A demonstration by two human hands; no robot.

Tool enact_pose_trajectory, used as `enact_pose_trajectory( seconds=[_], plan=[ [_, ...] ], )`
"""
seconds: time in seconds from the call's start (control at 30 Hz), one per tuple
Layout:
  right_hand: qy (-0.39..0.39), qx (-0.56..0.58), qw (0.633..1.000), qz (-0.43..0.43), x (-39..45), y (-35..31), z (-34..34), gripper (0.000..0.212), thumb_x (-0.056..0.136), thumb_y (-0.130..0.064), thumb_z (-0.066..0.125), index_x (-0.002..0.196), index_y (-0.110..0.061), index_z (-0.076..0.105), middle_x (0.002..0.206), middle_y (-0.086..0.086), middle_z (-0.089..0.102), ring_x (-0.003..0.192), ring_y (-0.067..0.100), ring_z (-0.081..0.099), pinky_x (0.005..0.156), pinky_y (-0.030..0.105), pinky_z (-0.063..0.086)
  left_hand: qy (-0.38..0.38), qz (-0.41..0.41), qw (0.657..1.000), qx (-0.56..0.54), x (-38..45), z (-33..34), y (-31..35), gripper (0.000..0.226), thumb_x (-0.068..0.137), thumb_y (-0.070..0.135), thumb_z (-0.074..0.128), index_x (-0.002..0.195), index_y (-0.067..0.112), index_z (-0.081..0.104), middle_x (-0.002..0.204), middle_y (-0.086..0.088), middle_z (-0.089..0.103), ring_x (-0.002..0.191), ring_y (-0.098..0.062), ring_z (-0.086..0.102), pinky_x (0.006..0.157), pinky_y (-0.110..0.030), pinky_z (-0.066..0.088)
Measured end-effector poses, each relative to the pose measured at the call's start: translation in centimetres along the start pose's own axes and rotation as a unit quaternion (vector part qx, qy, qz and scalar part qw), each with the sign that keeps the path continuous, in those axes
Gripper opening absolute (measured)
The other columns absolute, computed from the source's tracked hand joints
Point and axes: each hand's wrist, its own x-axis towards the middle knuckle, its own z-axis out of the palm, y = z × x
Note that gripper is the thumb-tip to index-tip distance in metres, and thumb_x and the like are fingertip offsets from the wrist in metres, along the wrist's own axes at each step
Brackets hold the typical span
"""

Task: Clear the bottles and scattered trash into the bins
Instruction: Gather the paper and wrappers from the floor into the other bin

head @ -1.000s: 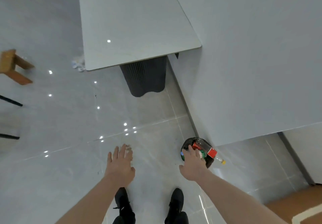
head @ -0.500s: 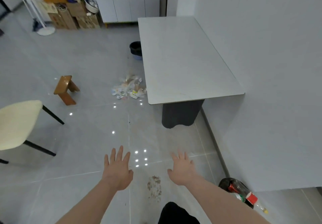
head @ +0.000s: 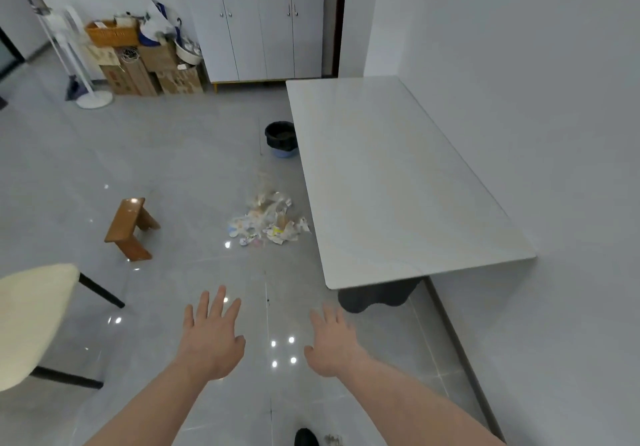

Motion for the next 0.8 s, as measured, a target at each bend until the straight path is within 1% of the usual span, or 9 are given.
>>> enact_pose_trajectory(
  seconds=[0.17, 0.37, 0.53, 0.67, 0.73, 0.8],
  plan=[
    [-0.003, -0.022, 0.999, -0.025, 7.0, -5.3, -4.4, 0.073, 0.097, -0.042, 0.045, 0.158, -0.022, 0.012, 0.168, 0.005, -0.007, 0.154, 0.034, -0.006, 0.121, 0.055, 0.012, 0.004, -0.021, 1.000, -0.014, 5.5, -3.7, -5.2, 0.073, 0.100, 0.047, 0.035, 0.161, 0.028, -0.001, 0.166, -0.005, -0.024, 0.152, -0.033, -0.020, 0.124, -0.052, -0.007],
    [0.006, -0.009, 1.000, -0.012, 16.0, -12.5, -9.3, 0.074, 0.095, -0.040, 0.048, 0.158, -0.022, 0.013, 0.168, 0.006, -0.006, 0.154, 0.035, -0.004, 0.120, 0.057, 0.012, 0.006, -0.028, 0.999, -0.027, 14.0, -7.4, -13.5, 0.073, 0.100, 0.047, 0.035, 0.161, 0.030, 0.001, 0.166, -0.005, -0.022, 0.153, -0.033, -0.019, 0.124, -0.053, -0.006],
    [0.002, -0.011, 0.999, 0.036, 22.1, -19.4, -11.3, 0.072, 0.094, -0.041, 0.049, 0.156, -0.023, 0.018, 0.168, 0.005, -0.005, 0.153, 0.035, 0.000, 0.119, 0.055, 0.016, 0.006, 0.004, 1.000, -0.003, 20.4, -10.6, -21.3, 0.073, 0.100, 0.047, 0.036, 0.161, 0.030, 0.001, 0.167, -0.005, -0.021, 0.153, -0.033, -0.017, 0.124, -0.053, -0.006],
    [0.009, 0.034, 0.996, 0.081, 26.2, -24.5, -13.1, 0.073, 0.094, -0.038, 0.049, 0.157, -0.024, 0.016, 0.168, 0.003, -0.005, 0.154, 0.033, -0.003, 0.119, 0.054, 0.013, -0.011, 0.033, 0.999, 0.038, 26.6, -14.0, -27.3, 0.072, 0.100, 0.046, 0.036, 0.161, 0.029, 0.003, 0.166, -0.005, -0.022, 0.153, -0.034, -0.018, 0.122, -0.054, -0.006],
    [0.013, 0.056, 0.993, 0.103, 27.9, -26.3, -14.3, 0.072, 0.093, -0.039, 0.049, 0.156, -0.023, 0.018, 0.167, 0.003, -0.005, 0.153, 0.032, -0.003, 0.119, 0.055, 0.013, -0.019, 0.048, 0.997, 0.056, 29.9, -15.9, -29.0, 0.072, 0.100, 0.046, 0.036, 0.161, 0.029, 0.004, 0.166, -0.006, -0.021, 0.153, -0.034, -0.018, 0.123, -0.054, -0.005],
    [0.020, 0.066, 0.990, 0.121, 29.9, -27.5, -15.2, 0.071, 0.093, -0.041, 0.048, 0.155, -0.023, 0.020, 0.167, 0.003, -0.004, 0.153, 0.032, -0.001, 0.119, 0.054, 0.017, -0.017, 0.075, 0.995, 0.071, 33.1, -17.9, -29.9, 0.072, 0.099, 0.047, 0.036, 0.161, 0.029, 0.005, 0.167, -0.006, -0.021, 0.153, -0.035, -0.018, 0.124, -0.054, -0.004]
  ],
)
